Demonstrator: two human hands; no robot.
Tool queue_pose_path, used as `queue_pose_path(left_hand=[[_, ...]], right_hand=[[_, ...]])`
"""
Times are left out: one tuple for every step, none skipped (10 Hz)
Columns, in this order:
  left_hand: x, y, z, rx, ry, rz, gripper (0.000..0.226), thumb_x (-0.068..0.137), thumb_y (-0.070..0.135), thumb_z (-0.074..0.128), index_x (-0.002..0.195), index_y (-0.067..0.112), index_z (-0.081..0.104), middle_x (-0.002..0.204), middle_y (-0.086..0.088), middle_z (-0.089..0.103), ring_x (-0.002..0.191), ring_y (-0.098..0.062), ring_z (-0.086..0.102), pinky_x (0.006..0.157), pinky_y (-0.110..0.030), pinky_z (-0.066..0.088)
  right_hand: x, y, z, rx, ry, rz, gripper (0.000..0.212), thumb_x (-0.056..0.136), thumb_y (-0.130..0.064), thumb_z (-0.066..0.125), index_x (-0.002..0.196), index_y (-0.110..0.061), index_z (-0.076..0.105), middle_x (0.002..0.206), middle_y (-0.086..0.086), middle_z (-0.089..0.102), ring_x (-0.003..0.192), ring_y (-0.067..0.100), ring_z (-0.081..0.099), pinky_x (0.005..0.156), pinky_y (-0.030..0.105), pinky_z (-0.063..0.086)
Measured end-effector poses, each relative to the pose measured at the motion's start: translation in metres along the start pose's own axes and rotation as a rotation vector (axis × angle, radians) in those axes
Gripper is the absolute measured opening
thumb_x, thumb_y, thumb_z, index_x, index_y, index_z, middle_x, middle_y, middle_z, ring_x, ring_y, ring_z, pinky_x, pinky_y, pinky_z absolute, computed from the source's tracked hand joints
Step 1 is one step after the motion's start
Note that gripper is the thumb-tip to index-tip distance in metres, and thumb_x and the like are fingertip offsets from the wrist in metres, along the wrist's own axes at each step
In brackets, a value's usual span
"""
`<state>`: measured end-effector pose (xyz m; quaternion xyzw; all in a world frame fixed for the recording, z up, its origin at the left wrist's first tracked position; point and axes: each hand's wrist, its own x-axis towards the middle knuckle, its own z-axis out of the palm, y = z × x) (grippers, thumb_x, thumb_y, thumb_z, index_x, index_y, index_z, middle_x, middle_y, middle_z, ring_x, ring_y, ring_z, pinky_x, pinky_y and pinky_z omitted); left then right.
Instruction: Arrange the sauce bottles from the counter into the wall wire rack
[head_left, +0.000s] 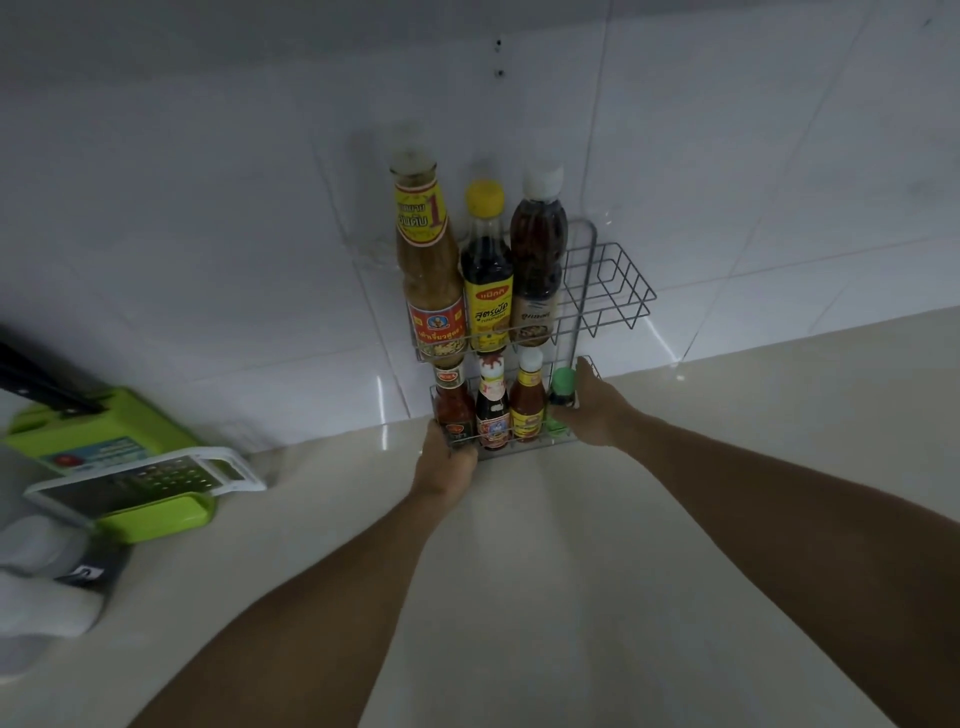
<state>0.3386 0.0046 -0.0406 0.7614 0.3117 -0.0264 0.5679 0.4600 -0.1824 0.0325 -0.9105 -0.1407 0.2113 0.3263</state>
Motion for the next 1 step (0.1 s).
queue_pose_path(left_hand=[[-0.0081, 0.0175, -0.0134, 0.207, -0.020, -0.015, 0.058, 0.078, 0.047, 0.052, 0.133, 0.036, 0.039, 0.137, -0.010, 0.056, 0.128, -0.041, 0.048, 0.108, -0.055, 0.039]], right_hand=[[-0.0194, -0.0128, -0.0075, -0.011, 0.055, 0.011, 0.069, 0.093, -0.027, 0.062, 0.146, -0.005, 0.023, 0.136, 0.023, 0.050, 0.114, 0.037, 0.054, 0.084, 0.036, 0.047]])
